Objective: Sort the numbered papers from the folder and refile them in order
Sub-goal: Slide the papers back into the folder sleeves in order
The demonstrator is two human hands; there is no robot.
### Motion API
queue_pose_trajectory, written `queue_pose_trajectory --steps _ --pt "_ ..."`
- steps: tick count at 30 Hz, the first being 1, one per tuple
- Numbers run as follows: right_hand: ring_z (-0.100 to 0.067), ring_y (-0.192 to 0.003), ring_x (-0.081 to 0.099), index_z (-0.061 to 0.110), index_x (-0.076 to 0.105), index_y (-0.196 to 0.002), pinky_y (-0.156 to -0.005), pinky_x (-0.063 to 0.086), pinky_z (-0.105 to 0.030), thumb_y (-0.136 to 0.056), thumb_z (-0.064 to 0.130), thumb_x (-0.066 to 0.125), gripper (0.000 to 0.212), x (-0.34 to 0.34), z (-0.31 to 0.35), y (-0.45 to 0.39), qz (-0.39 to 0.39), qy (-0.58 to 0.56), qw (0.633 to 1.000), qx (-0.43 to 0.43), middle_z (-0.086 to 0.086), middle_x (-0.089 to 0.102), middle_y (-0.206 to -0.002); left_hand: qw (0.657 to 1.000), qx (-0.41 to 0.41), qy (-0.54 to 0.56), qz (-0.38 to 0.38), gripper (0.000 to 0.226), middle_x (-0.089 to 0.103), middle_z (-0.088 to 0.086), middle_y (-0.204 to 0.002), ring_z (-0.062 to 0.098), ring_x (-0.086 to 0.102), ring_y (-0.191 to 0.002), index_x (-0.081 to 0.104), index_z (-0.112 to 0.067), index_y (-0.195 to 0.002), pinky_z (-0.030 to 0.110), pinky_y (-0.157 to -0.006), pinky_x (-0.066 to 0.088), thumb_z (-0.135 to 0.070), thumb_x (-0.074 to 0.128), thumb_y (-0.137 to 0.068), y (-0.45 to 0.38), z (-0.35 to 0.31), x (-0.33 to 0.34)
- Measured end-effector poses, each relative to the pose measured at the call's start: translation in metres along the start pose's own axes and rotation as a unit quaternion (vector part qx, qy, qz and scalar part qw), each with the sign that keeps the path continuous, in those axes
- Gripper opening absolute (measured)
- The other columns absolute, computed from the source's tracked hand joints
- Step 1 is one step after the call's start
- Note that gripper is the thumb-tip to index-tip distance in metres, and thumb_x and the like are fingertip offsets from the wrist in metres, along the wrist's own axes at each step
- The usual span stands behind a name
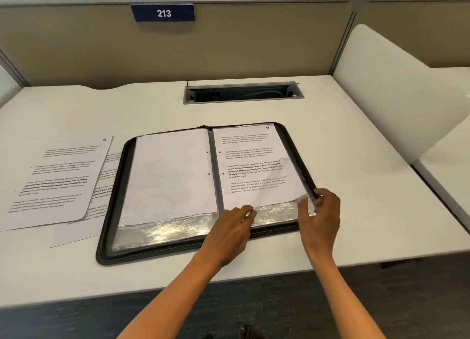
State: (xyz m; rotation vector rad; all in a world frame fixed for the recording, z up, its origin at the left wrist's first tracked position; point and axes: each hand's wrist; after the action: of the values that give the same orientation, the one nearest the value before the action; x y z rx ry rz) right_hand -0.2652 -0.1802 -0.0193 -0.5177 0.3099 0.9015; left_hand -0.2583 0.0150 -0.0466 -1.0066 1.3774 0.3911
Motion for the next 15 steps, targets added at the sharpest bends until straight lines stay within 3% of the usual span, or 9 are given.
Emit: queue_pose_trajectory --steps 3,5,7,9,12,15 --pt "-0.021 -0.100 0.054 0.009 0.057 -0.116 -0.086 0.046 -0.034 -0.090 0.046 0.059 0.045 0.006 -0.003 -0.022 0.061 0.034 0.986 0.149 -0.003 0.055 -0.110 1.000 -0.003 0.010 0.000 0.047 0.064 0.007 -0.111 0.022 0.064 -0.075 0.063 -0.006 -0.115 0.031 -0.064 0.052 -0.007 0.076 -0.070 0.000 -0.002 -0.001" --pt "-0.026 -0.093 0.062 0.006 0.065 -0.098 -0.078 0.048 -0.033 -0.089 0.039 0.062 0.034 0.011 -0.006 -0.030 0.084 0.037 0.980 0.175 -0.008 0.065 -0.096 1.000 -0.008 0.013 0.000 0.048 0.065 0.006 -0.110 0.020 0.063 -0.073 0.064 -0.007 -0.114 0.030 -0.063 0.052 -0.008 0.077 -0.068 0.001 -0.003 -0.004" --pt "-0.028 -0.084 0.064 0.006 0.066 -0.081 -0.067 0.044 -0.026 -0.090 0.029 0.064 0.024 0.013 0.002 -0.033 0.090 0.001 0.980 0.178 -0.007 0.065 -0.080 1.000 -0.019 0.022 -0.004 0.047 0.064 0.005 -0.111 0.019 0.063 -0.074 0.065 -0.010 -0.112 0.029 -0.063 0.051 -0.007 0.078 -0.067 0.003 -0.002 -0.009" --pt "-0.023 -0.083 0.061 0.011 0.065 -0.078 -0.064 0.039 -0.023 -0.089 0.027 0.065 0.020 0.017 0.019 -0.034 0.095 -0.023 0.983 0.155 -0.003 0.064 -0.079 0.998 -0.036 0.046 -0.013 0.039 0.064 0.007 -0.111 0.020 0.064 -0.075 0.068 -0.012 -0.104 0.029 -0.062 0.050 -0.005 0.078 -0.067 0.004 0.001 -0.016" --pt "-0.011 -0.095 0.057 0.021 0.064 -0.078 -0.076 0.039 -0.019 -0.086 0.029 0.069 0.012 0.027 0.049 -0.032 0.118 -0.102 0.979 0.129 0.002 0.066 -0.101 0.993 -0.077 0.079 -0.030 0.019 0.065 0.007 -0.107 0.019 0.063 -0.071 0.071 -0.014 -0.083 0.027 -0.059 0.049 -0.003 0.077 -0.068 0.008 0.009 -0.029" --pt "-0.007 -0.109 0.055 0.019 0.068 -0.084 -0.082 0.038 -0.009 -0.082 0.027 0.073 0.010 0.043 0.079 -0.024 0.160 -0.172 0.969 0.076 0.006 0.064 -0.117 0.983 -0.144 0.103 -0.045 0.010 0.062 0.007 -0.110 0.023 0.061 -0.072 0.068 -0.013 -0.085 0.028 -0.061 0.048 -0.007 0.062 -0.082 0.014 0.023 -0.039"
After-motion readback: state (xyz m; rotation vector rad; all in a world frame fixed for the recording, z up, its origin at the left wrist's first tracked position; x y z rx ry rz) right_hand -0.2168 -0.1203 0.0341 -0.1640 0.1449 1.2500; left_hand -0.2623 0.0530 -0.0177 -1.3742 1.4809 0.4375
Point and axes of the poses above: each hand's wrist, its own y-axis away from the middle knuckle, its own x-axis out of the palm, z = x × y
